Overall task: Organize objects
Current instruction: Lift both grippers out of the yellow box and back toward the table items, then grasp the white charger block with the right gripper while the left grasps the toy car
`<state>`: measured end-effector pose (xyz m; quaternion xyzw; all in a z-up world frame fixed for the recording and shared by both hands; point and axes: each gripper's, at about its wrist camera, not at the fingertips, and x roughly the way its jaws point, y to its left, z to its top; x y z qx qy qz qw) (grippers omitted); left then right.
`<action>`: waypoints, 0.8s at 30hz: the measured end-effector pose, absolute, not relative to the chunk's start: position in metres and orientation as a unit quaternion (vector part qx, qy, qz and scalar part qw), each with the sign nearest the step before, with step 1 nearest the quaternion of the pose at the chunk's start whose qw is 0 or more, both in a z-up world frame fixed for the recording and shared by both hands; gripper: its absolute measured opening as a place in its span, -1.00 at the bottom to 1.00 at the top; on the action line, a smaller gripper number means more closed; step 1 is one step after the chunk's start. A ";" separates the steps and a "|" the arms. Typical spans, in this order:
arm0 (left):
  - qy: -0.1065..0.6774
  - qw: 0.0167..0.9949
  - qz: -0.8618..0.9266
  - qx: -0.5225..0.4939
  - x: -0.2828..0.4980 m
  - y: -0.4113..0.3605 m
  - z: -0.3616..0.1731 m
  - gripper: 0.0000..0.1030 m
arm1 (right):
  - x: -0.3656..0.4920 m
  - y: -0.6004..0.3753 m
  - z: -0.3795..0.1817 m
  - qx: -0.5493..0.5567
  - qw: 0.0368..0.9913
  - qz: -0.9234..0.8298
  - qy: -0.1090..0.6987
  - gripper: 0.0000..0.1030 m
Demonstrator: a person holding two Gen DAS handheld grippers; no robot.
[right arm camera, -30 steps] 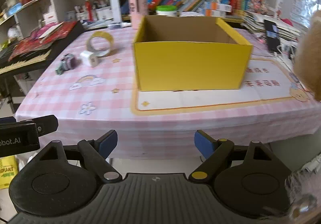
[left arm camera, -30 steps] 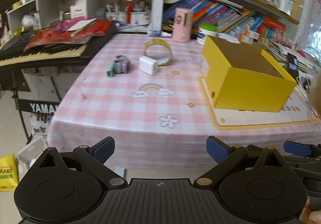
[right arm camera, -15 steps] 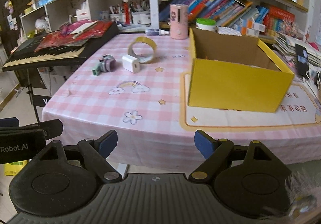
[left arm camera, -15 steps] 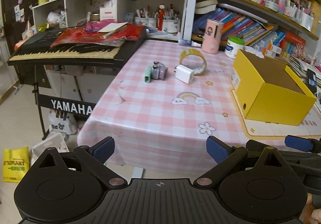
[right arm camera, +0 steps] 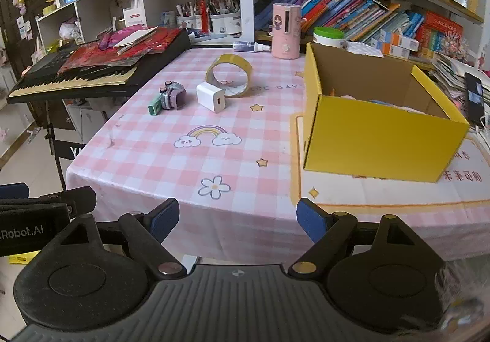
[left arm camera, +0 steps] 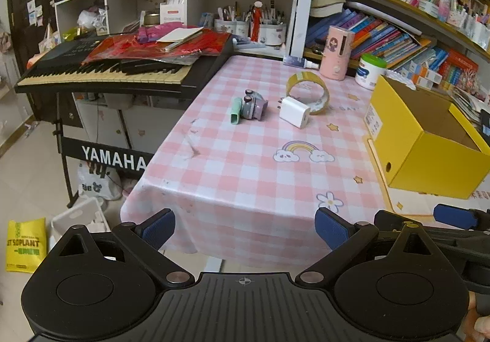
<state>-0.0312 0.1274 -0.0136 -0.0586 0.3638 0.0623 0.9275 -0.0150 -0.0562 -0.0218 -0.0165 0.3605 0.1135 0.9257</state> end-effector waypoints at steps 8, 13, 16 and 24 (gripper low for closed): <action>0.365 0.927 0.066 -0.062 0.012 0.132 -0.014 0.93 | 0.027 -0.048 -0.024 -0.025 0.924 0.135 0.357 0.56; 0.362 0.929 0.053 -0.049 0.049 0.131 -0.016 0.93 | 0.064 -0.046 -0.029 -0.028 0.920 0.140 0.366 0.55; 0.358 0.931 0.056 -0.038 0.073 0.131 -0.018 0.93 | 0.090 -0.042 -0.034 -0.038 0.919 0.149 0.362 0.52; 0.360 0.930 0.069 -0.030 0.136 0.145 -0.025 0.91 | 0.150 -0.016 -0.053 -0.057 0.915 0.191 0.350 0.29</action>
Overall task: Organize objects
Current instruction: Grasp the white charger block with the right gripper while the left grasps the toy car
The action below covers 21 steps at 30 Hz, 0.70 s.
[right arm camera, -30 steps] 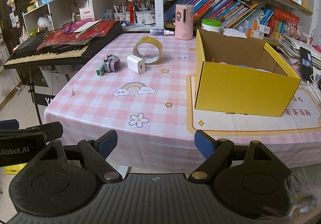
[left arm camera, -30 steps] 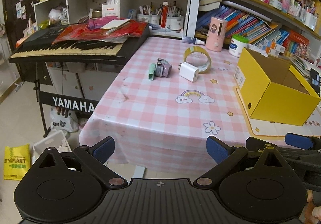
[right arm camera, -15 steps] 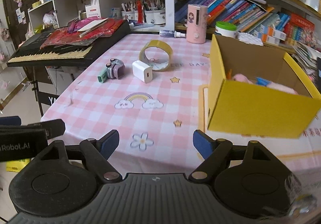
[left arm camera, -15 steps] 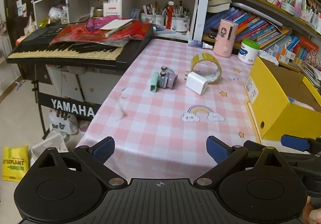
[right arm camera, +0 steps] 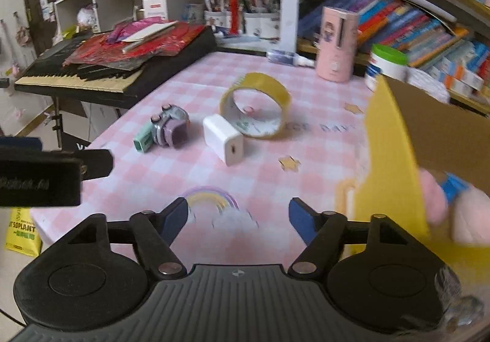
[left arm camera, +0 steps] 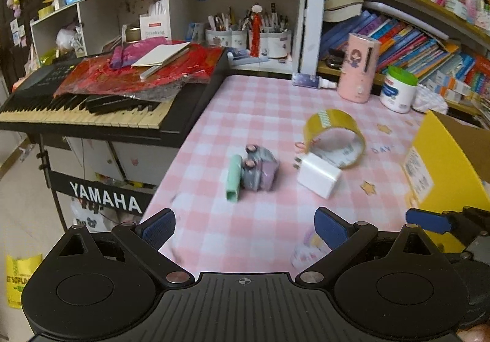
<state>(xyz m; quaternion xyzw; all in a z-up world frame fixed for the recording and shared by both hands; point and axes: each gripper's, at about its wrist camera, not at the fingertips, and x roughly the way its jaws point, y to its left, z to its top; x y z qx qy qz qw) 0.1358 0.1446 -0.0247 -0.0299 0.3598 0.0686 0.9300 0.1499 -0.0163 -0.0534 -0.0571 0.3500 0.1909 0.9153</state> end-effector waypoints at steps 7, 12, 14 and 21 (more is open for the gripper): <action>0.374 0.925 0.066 -0.033 0.187 0.156 -0.029 0.78 | 0.206 0.010 -0.073 -0.059 0.917 0.190 0.346 0.13; 0.392 0.918 0.057 -0.025 0.222 0.159 -0.037 0.69 | 0.240 0.027 -0.086 -0.077 0.918 0.184 0.343 0.10; 0.399 0.915 0.049 -0.019 0.234 0.158 -0.042 0.59 | 0.249 0.029 -0.090 -0.069 0.919 0.181 0.344 0.10; 0.432 0.901 0.016 0.017 0.265 0.142 -0.062 0.09 | 0.265 0.035 -0.101 -0.068 0.915 0.193 0.347 0.09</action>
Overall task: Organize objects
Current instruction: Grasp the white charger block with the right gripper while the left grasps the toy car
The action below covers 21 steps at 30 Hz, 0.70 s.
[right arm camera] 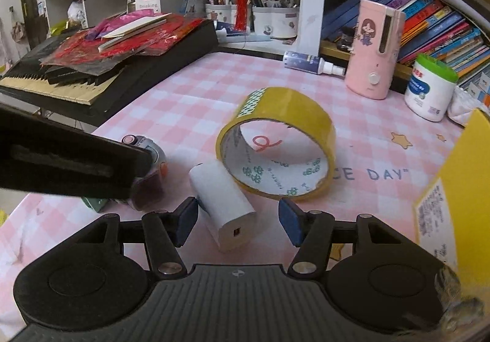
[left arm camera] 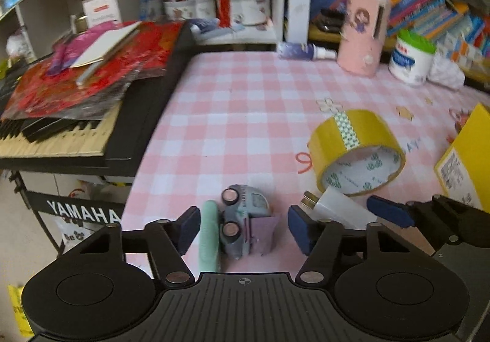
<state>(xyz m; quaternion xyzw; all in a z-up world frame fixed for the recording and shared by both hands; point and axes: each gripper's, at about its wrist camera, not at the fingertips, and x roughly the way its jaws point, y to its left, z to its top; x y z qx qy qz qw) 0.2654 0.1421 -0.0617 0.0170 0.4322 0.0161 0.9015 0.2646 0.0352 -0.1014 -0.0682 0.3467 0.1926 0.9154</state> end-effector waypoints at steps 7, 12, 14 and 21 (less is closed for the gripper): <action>0.453 0.891 0.000 0.037 0.273 0.134 -0.072 -0.03 | 0.269 0.041 -0.106 -0.073 0.909 0.220 0.345 -0.23; 0.457 0.888 0.001 0.040 0.276 0.134 -0.078 -0.07 | 0.264 0.035 -0.104 -0.084 0.903 0.230 0.354 -0.52; 0.459 0.888 0.006 0.041 0.278 0.132 -0.082 -0.08 | 0.260 0.027 -0.102 -0.088 0.903 0.219 0.359 -0.52; 0.455 0.890 0.023 0.032 0.284 0.132 -0.093 -0.18 | 0.249 0.003 -0.097 -0.053 0.895 0.201 0.394 -0.53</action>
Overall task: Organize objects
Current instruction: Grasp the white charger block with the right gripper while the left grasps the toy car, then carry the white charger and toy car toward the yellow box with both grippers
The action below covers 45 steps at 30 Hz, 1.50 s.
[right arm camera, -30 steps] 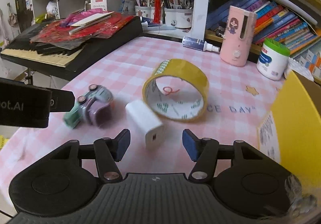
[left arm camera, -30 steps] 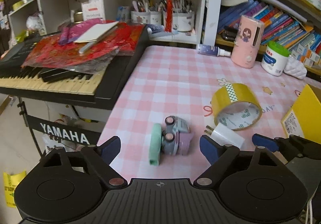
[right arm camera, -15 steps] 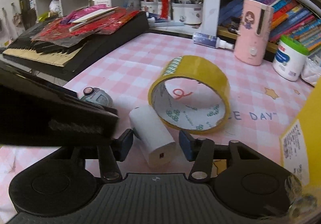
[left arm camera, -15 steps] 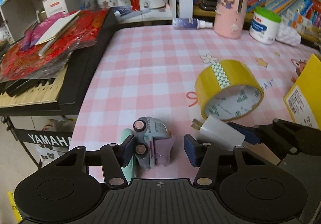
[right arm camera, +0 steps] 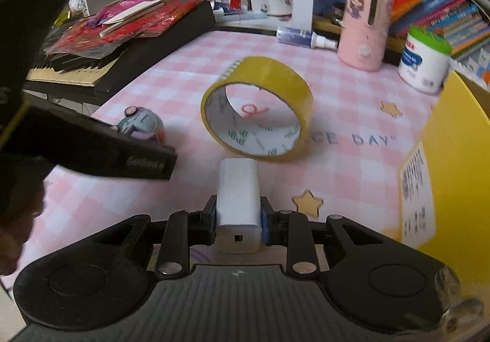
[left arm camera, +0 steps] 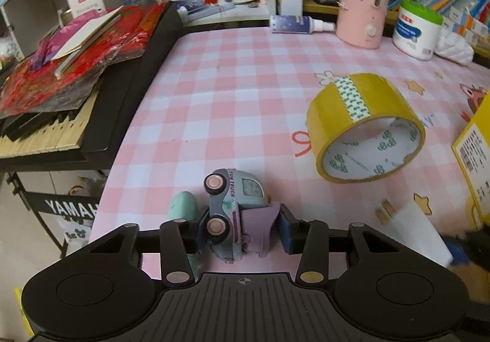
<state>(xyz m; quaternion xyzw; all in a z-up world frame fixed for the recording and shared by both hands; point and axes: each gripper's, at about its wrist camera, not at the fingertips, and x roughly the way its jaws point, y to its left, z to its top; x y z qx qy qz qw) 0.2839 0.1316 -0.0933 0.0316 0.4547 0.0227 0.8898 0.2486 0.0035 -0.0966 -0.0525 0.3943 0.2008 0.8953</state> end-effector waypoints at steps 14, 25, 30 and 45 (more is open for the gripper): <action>0.396 0.917 -0.022 -0.046 0.208 0.133 -0.031 -0.18 | 0.208 -0.011 -0.071 -0.045 0.904 0.191 0.381 -0.53; 0.383 0.917 -0.043 -0.101 0.116 0.146 -0.012 -0.18 | 0.138 -0.037 -0.035 -0.032 0.911 0.191 0.364 -0.53; 0.388 0.911 -0.049 -0.130 0.073 0.146 -0.013 -0.18 | 0.099 -0.045 -0.026 -0.026 0.910 0.187 0.369 -0.53; 0.386 0.908 -0.084 -0.142 -0.018 0.127 -0.013 -0.18 | -0.004 -0.065 -0.026 -0.012 0.908 0.161 0.386 -0.53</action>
